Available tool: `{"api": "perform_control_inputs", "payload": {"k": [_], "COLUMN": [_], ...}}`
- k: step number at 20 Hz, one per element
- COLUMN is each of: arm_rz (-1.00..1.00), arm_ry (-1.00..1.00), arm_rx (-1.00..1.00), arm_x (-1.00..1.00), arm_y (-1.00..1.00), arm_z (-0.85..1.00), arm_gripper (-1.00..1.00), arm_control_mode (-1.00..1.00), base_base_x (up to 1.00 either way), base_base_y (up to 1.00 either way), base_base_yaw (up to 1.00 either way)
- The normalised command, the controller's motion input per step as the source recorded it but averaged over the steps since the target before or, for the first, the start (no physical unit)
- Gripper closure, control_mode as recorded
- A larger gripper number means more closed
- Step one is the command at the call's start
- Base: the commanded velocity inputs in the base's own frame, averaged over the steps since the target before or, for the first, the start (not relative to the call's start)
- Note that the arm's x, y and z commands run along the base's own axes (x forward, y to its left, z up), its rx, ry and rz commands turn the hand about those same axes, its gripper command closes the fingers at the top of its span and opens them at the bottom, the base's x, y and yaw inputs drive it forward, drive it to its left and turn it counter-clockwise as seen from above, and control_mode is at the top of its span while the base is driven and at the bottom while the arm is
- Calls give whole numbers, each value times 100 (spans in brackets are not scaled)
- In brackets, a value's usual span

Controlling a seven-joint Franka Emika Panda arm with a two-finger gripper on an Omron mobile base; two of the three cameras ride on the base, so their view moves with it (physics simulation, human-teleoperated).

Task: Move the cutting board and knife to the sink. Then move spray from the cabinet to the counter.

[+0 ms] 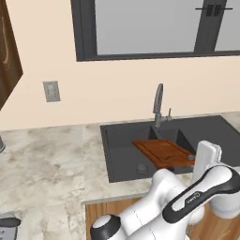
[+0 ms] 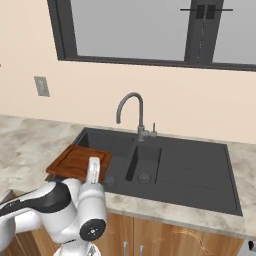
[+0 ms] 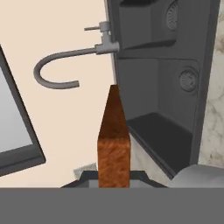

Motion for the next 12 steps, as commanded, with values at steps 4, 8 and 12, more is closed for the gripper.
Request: {"api": "perform_control_inputs", "payload": {"k": [4, 8, 12], "arm_rz": [-5, -7, -10], "arm_ry": [9, 15, 16], "arm_rx": [-3, -19, -17], "arm_x": [29, 34, 38], "arm_y": [20, 35, 40], "arm_z": [-6, -14, -11], "arm_gripper": [100, 100, 100], "arm_control_mode": [-100, -100, -100], "base_base_x": [0, 0, 0], "base_base_y": [0, 0, 0], "base_base_yaw": [0, 0, 0]}}
